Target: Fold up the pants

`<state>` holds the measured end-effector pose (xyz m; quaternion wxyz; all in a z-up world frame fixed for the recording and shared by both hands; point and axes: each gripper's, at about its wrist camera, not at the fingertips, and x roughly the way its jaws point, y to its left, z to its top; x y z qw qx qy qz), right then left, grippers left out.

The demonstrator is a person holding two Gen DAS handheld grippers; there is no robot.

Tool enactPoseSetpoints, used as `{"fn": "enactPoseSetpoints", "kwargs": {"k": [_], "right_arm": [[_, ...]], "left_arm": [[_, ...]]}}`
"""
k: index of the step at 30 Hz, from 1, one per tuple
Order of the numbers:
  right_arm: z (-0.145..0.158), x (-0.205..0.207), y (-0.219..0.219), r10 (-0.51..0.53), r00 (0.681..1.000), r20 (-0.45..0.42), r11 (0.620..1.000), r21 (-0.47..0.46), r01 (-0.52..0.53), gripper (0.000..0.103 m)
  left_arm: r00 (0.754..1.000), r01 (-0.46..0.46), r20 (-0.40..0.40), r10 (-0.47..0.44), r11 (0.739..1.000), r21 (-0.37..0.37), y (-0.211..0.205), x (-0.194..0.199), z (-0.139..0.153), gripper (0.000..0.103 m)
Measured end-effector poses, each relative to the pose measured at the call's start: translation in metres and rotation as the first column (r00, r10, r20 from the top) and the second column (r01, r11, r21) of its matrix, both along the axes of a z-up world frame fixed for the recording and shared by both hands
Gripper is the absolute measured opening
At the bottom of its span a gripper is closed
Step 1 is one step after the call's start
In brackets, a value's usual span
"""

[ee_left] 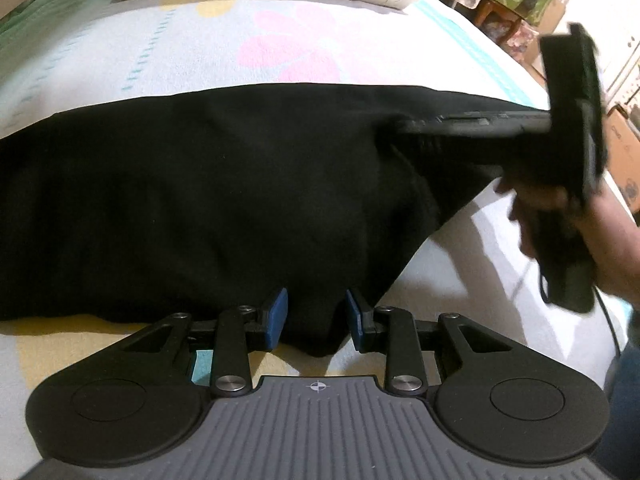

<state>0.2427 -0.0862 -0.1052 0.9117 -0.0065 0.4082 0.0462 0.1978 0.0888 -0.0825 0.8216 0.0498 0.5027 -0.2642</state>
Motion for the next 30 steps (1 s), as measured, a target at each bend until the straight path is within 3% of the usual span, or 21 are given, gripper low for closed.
{"fn": "enactPoseSetpoints", "kwargs": {"k": [2, 4, 7, 10, 14, 15, 16, 19, 23, 30], "right_arm": [[0.005, 0.008, -0.01, 0.0, 1.0, -0.01, 0.998, 0.061, 0.001, 0.014], [0.016, 0.003, -0.017, 0.007, 1.0, 0.021, 0.999, 0.043, -0.008, 0.021], [0.031, -0.018, -0.04, -0.012, 0.998, 0.055, 0.997, 0.075, 0.008, 0.022], [0.036, -0.039, -0.066, -0.071, 0.995, 0.073, 0.997, -0.001, 0.071, 0.022], [0.026, -0.054, -0.106, -0.163, 0.986, 0.036, 0.983, -0.086, 0.165, 0.022], [0.018, -0.049, -0.115, -0.192, 0.981, 0.003, 0.977, -0.098, 0.191, 0.022], [0.009, -0.041, -0.124, -0.215, 0.976, -0.031, 0.972, -0.109, 0.21, 0.022], [-0.001, -0.028, -0.147, -0.259, 0.965, 0.029, 0.964, -0.054, 0.26, 0.021], [-0.006, 0.008, -0.155, -0.322, 0.945, 0.05, 0.944, -0.055, 0.325, 0.016], [-0.005, 0.033, -0.187, -0.287, 0.956, 0.055, 0.954, -0.078, 0.291, 0.015]], "left_arm": [[1.0, 0.012, -0.003, -0.012, 1.0, 0.01, 0.0, 0.001, 0.006, 0.031], [1.0, 0.017, 0.014, -0.016, 1.0, -0.013, 0.003, 0.003, 0.018, 0.031], [0.998, -0.001, 0.067, 0.003, 1.0, -0.029, 0.011, 0.013, 0.034, 0.031], [0.992, -0.062, 0.11, 0.06, 0.998, 0.014, 0.017, 0.03, 0.033, 0.031], [0.992, -0.116, 0.067, 0.11, 0.989, 0.091, 0.023, 0.05, 0.005, 0.031], [0.991, -0.129, 0.052, 0.124, 0.985, 0.114, 0.025, 0.053, -0.004, 0.032], [0.988, -0.142, 0.072, 0.136, 0.986, 0.087, 0.029, 0.052, -0.006, 0.032], [0.984, -0.171, 0.065, 0.166, 0.982, 0.076, 0.032, 0.051, -0.004, 0.031], [0.984, -0.165, 0.085, 0.156, 0.979, 0.117, 0.022, 0.052, -0.003, 0.032], [0.984, -0.162, 0.091, 0.151, 0.977, 0.14, 0.016, 0.051, -0.003, 0.032]]}}
